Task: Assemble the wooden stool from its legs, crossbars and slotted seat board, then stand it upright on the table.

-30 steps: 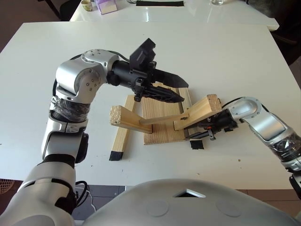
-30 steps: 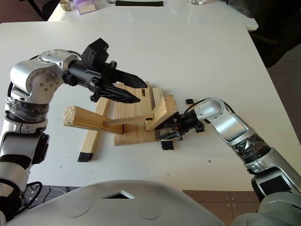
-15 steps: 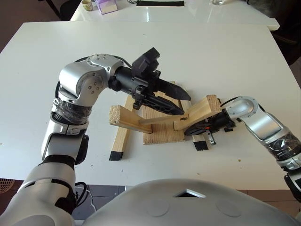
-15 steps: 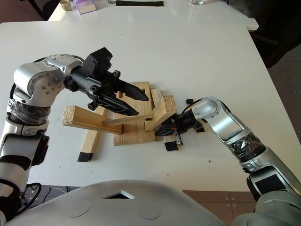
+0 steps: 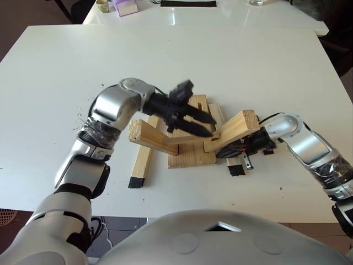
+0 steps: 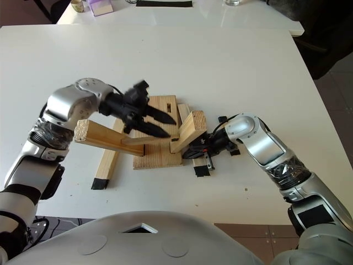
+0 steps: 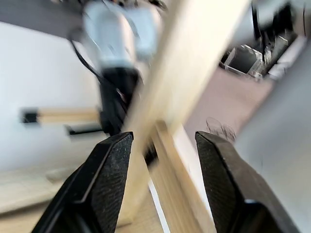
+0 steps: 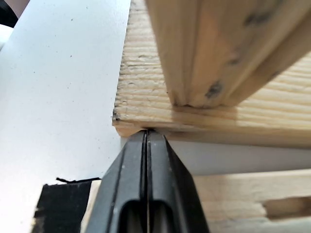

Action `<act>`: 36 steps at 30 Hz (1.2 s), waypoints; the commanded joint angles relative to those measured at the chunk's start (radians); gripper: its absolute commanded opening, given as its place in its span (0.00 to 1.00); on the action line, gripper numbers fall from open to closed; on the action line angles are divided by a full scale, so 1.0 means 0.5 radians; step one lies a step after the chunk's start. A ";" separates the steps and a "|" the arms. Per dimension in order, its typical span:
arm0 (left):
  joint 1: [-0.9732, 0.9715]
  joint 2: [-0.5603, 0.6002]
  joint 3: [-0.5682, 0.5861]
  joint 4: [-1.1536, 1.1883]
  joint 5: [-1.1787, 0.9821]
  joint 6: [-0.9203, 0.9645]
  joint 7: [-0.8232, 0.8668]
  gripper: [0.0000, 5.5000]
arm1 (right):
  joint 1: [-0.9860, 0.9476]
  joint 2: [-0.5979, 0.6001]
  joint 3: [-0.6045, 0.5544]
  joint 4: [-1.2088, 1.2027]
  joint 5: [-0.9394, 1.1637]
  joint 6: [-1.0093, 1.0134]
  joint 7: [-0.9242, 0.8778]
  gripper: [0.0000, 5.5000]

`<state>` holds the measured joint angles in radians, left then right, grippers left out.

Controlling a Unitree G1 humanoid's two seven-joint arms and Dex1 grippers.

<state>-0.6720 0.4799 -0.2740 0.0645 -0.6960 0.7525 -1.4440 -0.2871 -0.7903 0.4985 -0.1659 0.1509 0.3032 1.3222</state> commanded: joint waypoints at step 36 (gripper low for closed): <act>1.873 -0.303 0.346 -1.862 1.420 -0.377 2.273 0.70 | 0.987 1.500 -0.062 -1.761 -0.626 1.313 -2.652 0.22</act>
<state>0.3005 0.3125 0.0023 -0.8949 0.0299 0.5372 -0.2590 0.2371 -0.0465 0.3981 -1.0486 -0.2198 0.9179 -0.0630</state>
